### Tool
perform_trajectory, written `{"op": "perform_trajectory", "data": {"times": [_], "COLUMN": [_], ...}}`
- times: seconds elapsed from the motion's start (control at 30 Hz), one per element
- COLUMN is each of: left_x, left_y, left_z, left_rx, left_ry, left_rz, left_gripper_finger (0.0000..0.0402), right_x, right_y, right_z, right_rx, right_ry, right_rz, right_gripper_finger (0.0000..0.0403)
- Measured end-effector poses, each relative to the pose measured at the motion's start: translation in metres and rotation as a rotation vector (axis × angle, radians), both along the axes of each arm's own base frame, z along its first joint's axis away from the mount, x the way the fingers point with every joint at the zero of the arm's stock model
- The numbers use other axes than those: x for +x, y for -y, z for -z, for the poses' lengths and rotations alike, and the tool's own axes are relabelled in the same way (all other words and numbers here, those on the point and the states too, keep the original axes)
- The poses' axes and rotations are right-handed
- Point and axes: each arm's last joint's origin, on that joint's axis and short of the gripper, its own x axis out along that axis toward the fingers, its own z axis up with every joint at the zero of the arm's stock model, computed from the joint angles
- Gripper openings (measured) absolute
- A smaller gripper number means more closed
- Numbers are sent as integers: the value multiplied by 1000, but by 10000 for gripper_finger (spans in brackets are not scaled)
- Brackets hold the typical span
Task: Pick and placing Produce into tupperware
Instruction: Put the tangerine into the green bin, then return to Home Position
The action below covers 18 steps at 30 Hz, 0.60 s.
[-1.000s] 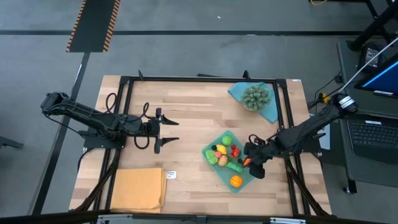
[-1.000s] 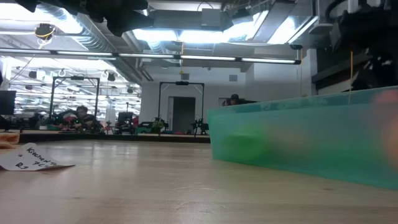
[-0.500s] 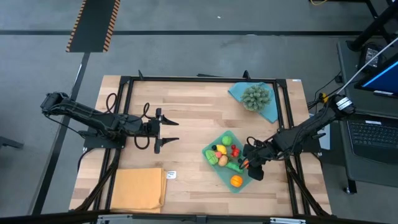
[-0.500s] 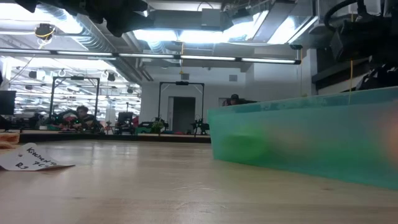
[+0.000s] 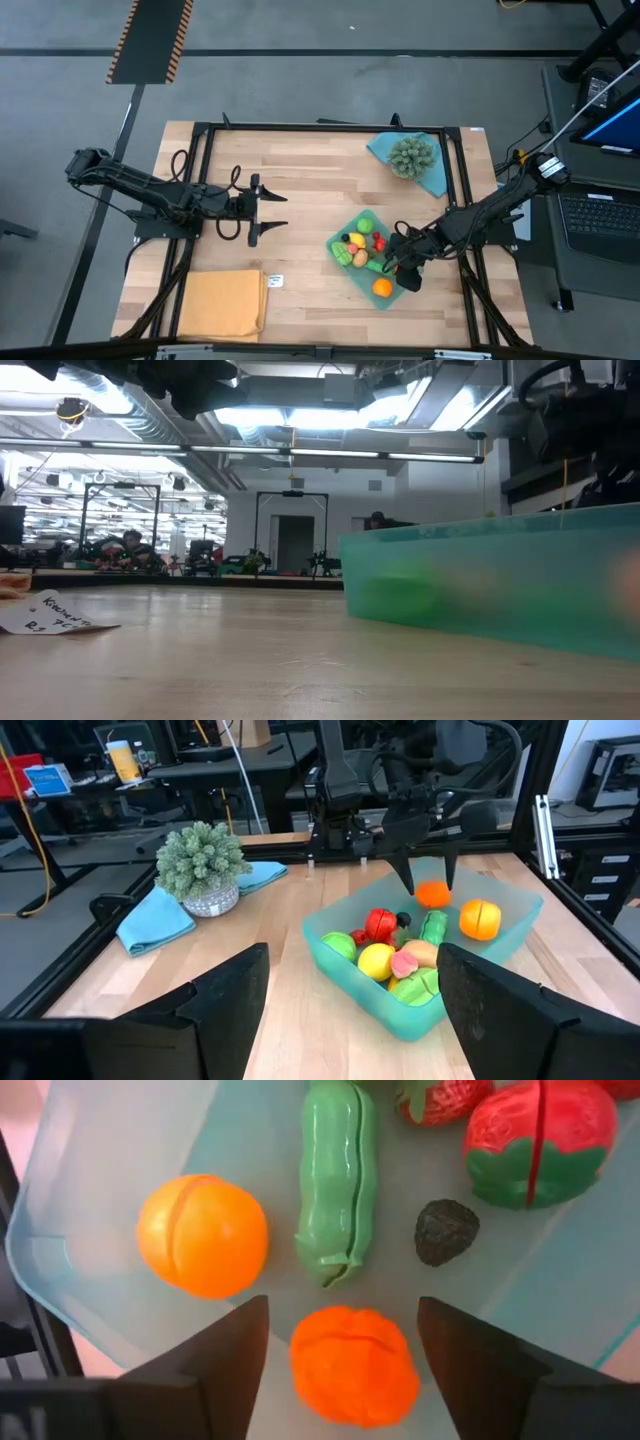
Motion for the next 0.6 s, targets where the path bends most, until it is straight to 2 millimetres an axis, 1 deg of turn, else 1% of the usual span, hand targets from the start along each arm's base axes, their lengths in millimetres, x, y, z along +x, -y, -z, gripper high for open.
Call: {"op": "perform_trajectory", "data": {"times": [0.13,0.33,0.4,0.47,0.6], "left_x": [0,0,0,0,-5], "left_y": [0,0,0,1,6], "left_z": [0,0,-1,-3,-9], "left_rx": [2,2,1,3,58], "left_ry": [0,0,5,27,56], "left_rz": [0,0,1,8,44], "left_gripper_finger": [279,279,279,279,279], "right_x": [1,7,11,16,21], "right_y": [0,6,6,8,11], "right_z": [-1,-2,-4,-8,-22], "right_rx": [5,30,62,92,135], "right_ry": [10,32,63,105,234], "right_rz": [2,42,68,41,-2], "right_gripper_finger": [269,272,272,272,273]}}
